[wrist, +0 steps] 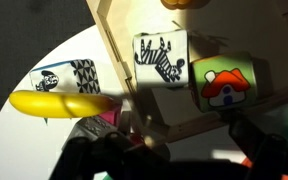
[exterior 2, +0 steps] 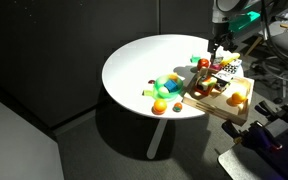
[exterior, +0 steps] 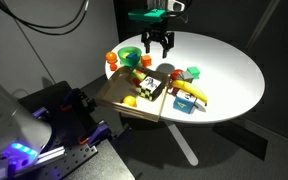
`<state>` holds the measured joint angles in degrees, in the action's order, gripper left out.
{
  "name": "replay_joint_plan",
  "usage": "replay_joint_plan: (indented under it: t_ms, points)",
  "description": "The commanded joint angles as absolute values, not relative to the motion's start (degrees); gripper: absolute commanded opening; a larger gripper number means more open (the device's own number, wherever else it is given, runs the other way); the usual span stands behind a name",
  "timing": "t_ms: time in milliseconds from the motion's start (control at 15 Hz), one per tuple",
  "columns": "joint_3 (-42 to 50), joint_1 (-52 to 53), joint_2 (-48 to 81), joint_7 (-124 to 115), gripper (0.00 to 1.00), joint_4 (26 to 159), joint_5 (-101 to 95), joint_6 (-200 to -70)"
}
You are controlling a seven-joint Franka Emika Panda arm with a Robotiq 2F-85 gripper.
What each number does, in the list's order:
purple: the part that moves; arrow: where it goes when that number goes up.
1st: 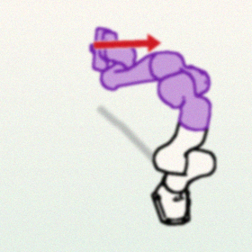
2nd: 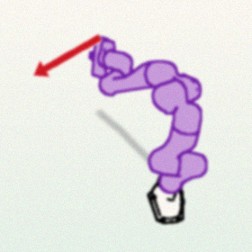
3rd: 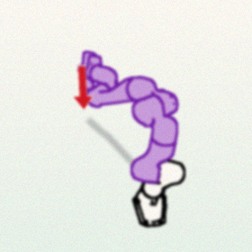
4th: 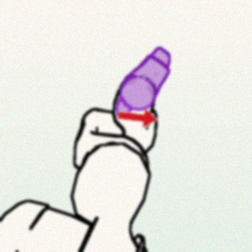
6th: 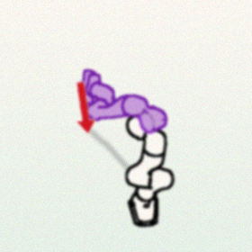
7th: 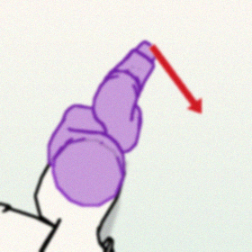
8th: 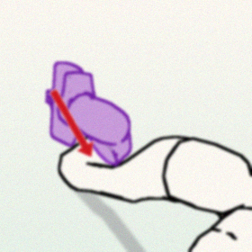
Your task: Pick up the square plush toy on the left and put it in the box
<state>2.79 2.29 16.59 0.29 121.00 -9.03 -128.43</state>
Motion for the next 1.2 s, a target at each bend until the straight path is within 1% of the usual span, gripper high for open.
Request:
replay_joint_plan:
  t_ms: [0,533,933,1133]
  points:
    - [1.0,1.57,13.09,1.0,1.0,121.3,-6.15,-125.75]
    - [-1.34,2.02,9.11,0.17,1.0,120.8,2.33,-125.46]
    - [-1.92,3.85,6.46,-9.59,1.0,122.78,1.17,-128.94]
    - [-2.16,4.86,5.19,-13.75,1.0,123.26,-0.1,-128.61]
